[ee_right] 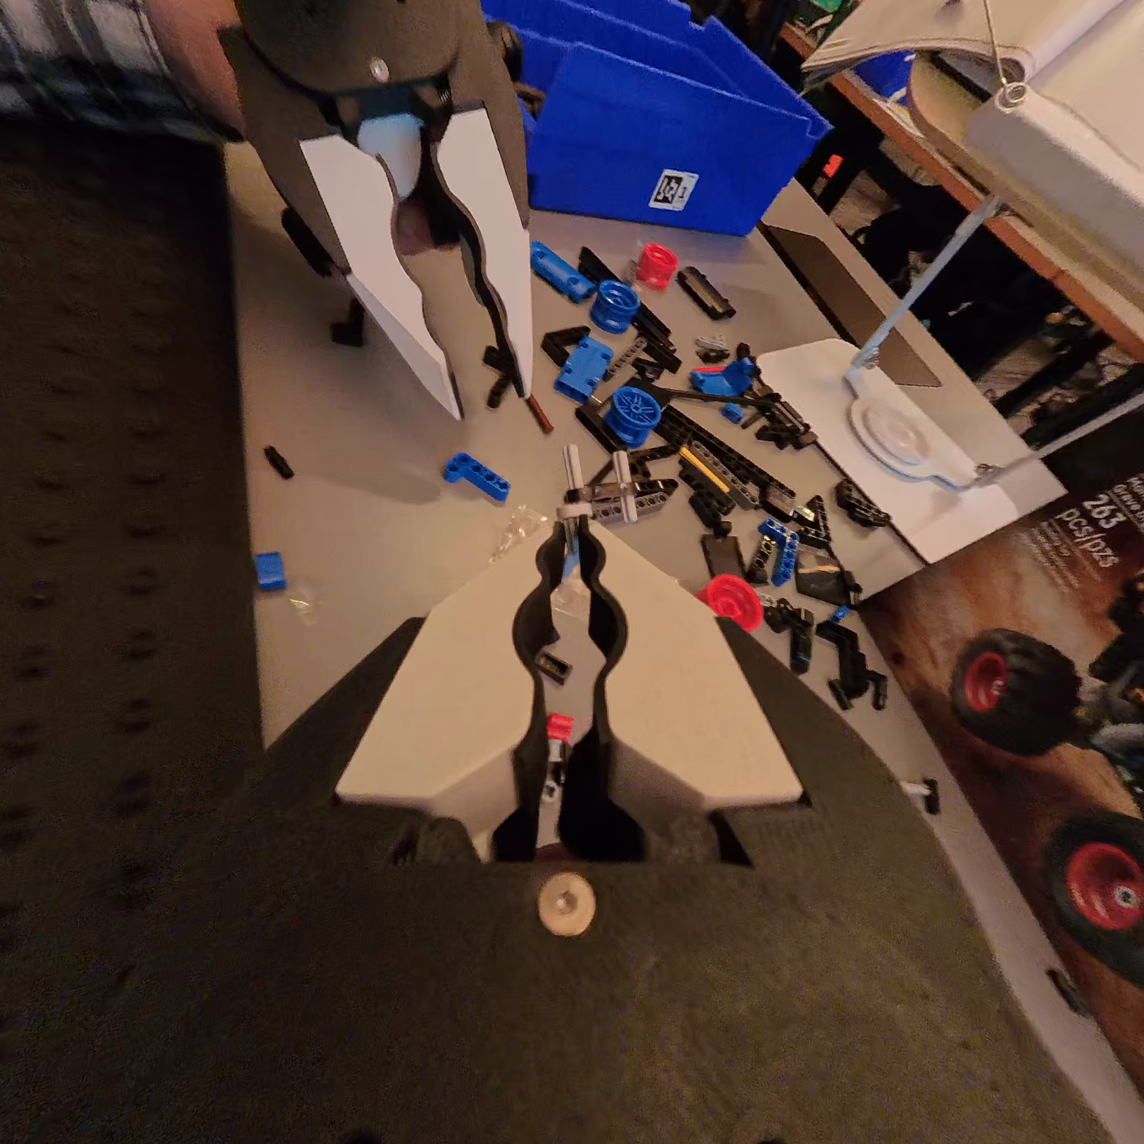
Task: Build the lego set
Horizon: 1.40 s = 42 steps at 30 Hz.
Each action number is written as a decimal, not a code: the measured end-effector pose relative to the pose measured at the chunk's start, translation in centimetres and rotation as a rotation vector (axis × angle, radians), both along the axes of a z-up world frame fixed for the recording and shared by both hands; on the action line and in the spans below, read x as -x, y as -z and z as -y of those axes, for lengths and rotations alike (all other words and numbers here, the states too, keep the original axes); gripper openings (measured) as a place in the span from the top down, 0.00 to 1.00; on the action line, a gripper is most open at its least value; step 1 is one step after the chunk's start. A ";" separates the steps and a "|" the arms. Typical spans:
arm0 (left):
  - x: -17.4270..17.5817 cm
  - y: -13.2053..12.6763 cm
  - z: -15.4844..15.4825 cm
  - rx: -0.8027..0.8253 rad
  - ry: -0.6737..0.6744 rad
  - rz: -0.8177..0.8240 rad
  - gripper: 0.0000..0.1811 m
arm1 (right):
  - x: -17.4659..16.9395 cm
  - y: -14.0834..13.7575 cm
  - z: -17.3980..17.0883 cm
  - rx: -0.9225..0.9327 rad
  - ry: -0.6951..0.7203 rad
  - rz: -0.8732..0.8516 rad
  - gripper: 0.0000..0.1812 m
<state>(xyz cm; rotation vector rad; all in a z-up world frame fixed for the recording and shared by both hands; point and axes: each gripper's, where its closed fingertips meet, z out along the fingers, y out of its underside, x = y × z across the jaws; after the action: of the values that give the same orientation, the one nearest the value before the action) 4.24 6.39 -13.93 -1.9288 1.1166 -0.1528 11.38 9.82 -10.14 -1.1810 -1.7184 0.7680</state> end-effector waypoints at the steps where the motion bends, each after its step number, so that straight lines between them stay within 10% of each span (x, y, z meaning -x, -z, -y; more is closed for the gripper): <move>1: 0.1 0.0 -0.1 -0.002 -0.004 -0.001 0.85 | 0.0 0.1 -0.1 -0.022 0.007 0.003 0.98; 42: 0.8 -0.1 -0.8 -0.031 -0.048 0.000 0.86 | -0.6 1.2 -2.5 -0.177 0.106 0.045 0.98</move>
<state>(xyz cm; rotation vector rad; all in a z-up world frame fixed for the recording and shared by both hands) 3.39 7.22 -13.84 -1.9268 1.0651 -0.1091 11.97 12.33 -11.33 -1.1639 -1.7073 0.5173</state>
